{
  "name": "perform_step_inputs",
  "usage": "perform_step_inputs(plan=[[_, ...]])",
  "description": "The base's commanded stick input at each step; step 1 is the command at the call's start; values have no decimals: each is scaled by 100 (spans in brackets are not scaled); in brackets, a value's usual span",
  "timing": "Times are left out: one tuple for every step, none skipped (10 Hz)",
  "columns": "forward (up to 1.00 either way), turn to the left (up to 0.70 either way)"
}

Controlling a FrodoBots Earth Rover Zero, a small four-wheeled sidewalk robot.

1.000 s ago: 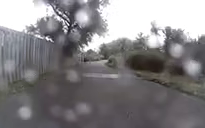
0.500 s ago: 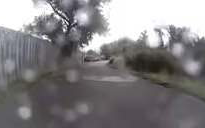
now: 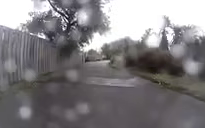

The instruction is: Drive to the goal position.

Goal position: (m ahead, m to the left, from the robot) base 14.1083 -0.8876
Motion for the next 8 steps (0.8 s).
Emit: perform_step_inputs(plan=[[100, 0], [100, 0], [100, 0], [100, 0], [100, 0], [100, 0], [100, 0], [100, 0]])
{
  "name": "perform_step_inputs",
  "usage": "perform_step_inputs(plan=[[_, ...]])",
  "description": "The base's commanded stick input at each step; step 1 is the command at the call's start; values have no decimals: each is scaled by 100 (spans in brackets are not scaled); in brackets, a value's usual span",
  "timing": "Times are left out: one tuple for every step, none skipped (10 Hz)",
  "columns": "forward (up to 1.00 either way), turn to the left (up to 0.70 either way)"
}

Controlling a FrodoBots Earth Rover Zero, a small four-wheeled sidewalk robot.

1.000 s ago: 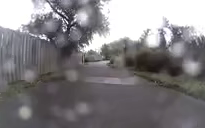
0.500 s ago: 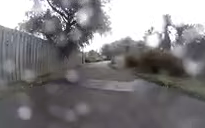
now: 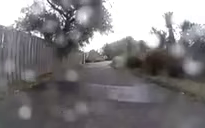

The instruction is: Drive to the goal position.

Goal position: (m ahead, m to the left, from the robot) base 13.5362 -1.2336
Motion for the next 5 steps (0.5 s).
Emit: perform_step_inputs(plan=[[100, 0], [100, 0], [100, 0], [100, 0], [100, 0]])
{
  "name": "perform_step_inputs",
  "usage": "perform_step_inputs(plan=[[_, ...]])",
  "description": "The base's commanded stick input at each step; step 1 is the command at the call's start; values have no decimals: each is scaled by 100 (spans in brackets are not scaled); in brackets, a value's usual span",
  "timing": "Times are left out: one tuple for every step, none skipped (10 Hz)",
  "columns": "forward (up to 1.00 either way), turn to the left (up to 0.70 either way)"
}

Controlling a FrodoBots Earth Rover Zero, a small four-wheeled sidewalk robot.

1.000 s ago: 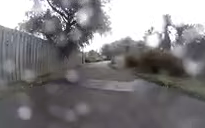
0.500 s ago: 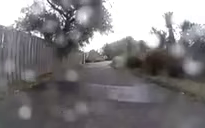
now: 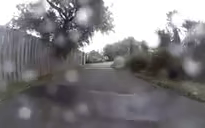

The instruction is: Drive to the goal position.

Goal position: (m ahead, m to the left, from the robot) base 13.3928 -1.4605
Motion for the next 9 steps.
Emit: perform_step_inputs(plan=[[100, 0], [100, 0], [100, 0], [100, 0], [100, 0], [100, 0], [100, 0], [100, 0], [100, 0]])
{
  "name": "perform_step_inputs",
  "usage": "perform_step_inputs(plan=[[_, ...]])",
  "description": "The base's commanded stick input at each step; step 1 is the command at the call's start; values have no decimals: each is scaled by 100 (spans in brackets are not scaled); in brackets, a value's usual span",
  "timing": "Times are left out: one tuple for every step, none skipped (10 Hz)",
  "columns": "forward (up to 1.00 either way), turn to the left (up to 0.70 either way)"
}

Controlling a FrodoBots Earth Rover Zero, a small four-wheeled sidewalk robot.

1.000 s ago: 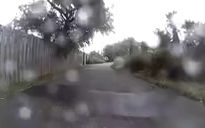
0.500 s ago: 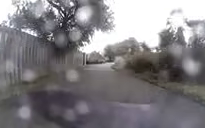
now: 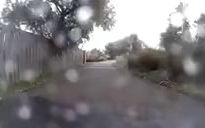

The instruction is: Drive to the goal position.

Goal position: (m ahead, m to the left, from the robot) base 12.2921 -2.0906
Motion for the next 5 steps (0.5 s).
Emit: perform_step_inputs(plan=[[100, 0], [100, 0], [100, 0], [100, 0], [100, -2]])
